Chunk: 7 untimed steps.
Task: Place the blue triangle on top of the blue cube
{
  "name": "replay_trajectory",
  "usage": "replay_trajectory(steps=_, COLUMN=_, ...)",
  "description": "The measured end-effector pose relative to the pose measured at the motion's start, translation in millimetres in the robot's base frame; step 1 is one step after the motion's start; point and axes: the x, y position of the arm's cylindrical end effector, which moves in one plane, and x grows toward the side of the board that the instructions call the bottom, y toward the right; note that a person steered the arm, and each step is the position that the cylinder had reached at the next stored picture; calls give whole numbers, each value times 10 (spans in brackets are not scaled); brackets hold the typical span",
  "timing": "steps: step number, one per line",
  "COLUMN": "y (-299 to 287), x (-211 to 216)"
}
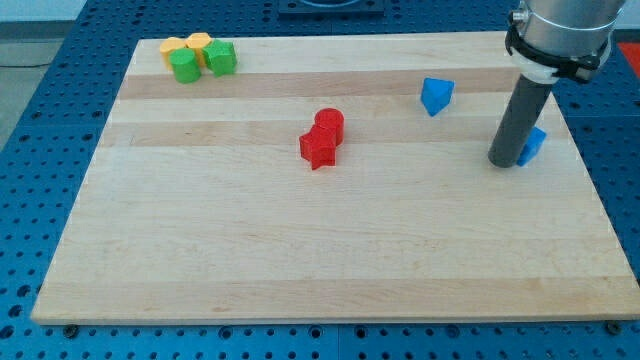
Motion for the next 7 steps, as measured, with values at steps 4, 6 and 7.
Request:
replay_trajectory(steps=4, y=-1044, x=-1022)
replay_trajectory(steps=6, y=-432, x=-1139)
replay_trajectory(steps=7, y=-243, x=-1164)
